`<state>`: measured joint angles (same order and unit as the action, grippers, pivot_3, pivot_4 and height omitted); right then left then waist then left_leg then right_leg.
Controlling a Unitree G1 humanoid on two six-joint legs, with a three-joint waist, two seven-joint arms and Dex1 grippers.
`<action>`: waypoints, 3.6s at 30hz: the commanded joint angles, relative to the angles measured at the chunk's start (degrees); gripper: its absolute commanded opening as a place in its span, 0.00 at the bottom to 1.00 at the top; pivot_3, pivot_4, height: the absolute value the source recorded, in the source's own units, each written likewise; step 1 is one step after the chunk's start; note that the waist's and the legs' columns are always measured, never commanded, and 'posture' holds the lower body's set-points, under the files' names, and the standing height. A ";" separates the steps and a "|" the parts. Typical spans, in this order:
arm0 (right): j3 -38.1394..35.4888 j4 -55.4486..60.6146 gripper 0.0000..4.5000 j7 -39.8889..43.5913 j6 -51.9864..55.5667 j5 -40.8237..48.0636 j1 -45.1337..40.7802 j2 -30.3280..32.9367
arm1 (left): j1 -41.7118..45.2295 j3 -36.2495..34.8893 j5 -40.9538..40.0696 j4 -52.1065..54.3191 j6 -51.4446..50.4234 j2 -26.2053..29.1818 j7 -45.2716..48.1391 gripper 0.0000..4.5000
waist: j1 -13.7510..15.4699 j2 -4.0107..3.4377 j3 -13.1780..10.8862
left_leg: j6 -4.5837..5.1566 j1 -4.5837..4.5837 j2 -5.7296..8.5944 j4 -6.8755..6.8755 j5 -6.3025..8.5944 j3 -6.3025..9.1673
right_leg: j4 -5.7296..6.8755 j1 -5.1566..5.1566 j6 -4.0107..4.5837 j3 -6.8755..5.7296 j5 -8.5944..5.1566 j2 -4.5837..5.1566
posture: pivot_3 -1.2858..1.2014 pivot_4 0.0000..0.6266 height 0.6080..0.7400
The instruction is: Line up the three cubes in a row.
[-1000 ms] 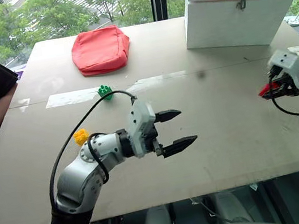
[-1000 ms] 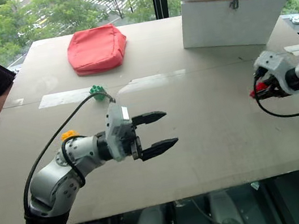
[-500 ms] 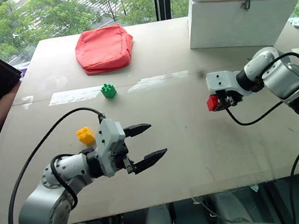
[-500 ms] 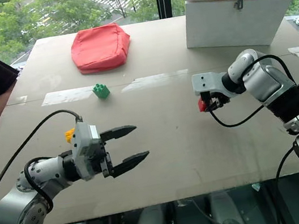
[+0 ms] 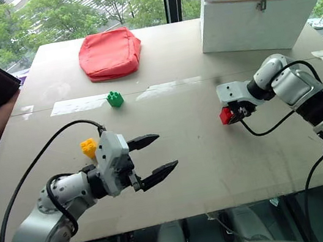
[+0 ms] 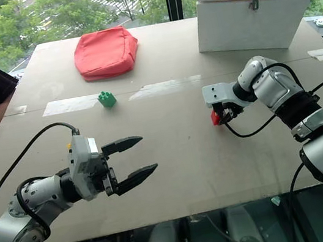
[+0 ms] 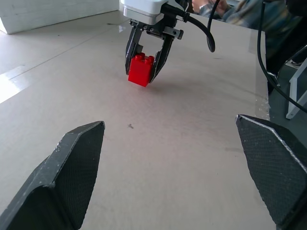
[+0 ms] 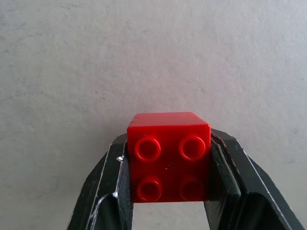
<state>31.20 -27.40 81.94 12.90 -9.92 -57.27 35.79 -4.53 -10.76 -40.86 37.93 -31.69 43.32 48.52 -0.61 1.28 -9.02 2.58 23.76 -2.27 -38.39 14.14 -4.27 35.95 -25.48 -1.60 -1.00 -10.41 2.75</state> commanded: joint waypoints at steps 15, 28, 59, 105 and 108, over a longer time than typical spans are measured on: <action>-1.07 -6.97 0.30 1.33 -3.22 -3.33 -3.67 -2.41 | -2.00 -2.35 -2.82 4.61 0.89 0.18 -1.48 1.00 | -0.09 -0.01 -0.01 | 0.00 -0.01 0.00 0.01 0.00 -0.01 | 0.00 0.00 0.01 0.01 0.00 0.00 | 0.52 0.24 1.00; -1.58 -9.77 0.93 1.97 -3.29 -4.29 -4.51 -3.68 | -3.24 -2.35 -2.72 5.48 0.95 0.07 -2.59 1.00 | -0.09 -0.02 -0.01 | 0.00 0.00 0.00 0.01 0.00 -0.01 | 0.00 0.00 0.01 0.01 0.00 0.01 | 0.52 0.24 1.00; -18.90 33.15 0.99 -14.00 21.06 7.47 19.19 8.75 | -1.57 -1.40 0.84 -2.73 2.09 -2.09 -4.01 1.00 | 0.24 -0.07 -0.04 | 0.00 -0.04 0.01 0.01 0.01 -0.02 | -0.01 0.01 -0.02 0.00 -0.02 0.04 | 0.52 0.24 1.00; -5.40 -9.06 0.30 0.67 -6.06 2.54 -1.13 -2.57 | -7.85 -5.28 2.56 -0.15 3.76 -2.26 -3.00 1.00 | -0.14 -0.08 -0.06 | 0.00 -0.01 -0.01 0.05 0.01 -0.04 | -0.02 -0.04 0.01 0.02 0.00 0.00 | 0.52 0.24 1.00; -5.19 -12.63 0.30 0.22 -8.21 1.28 -2.43 -3.71 | -8.51 -5.45 2.60 0.45 3.79 -2.47 -3.35 1.00 | -0.17 -0.09 -0.06 | 0.00 0.00 -0.02 0.05 0.01 -0.04 | -0.02 -0.04 0.01 0.02 0.00 0.00 | 0.52 0.24 1.00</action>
<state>26.39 -39.30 82.03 6.20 -8.02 -58.29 31.94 -12.77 -15.16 -38.26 35.60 -29.19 40.97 45.45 -0.78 1.19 -9.08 2.58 23.76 -2.29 -38.33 14.15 -4.31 35.94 -25.52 -1.58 -0.98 -10.40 2.76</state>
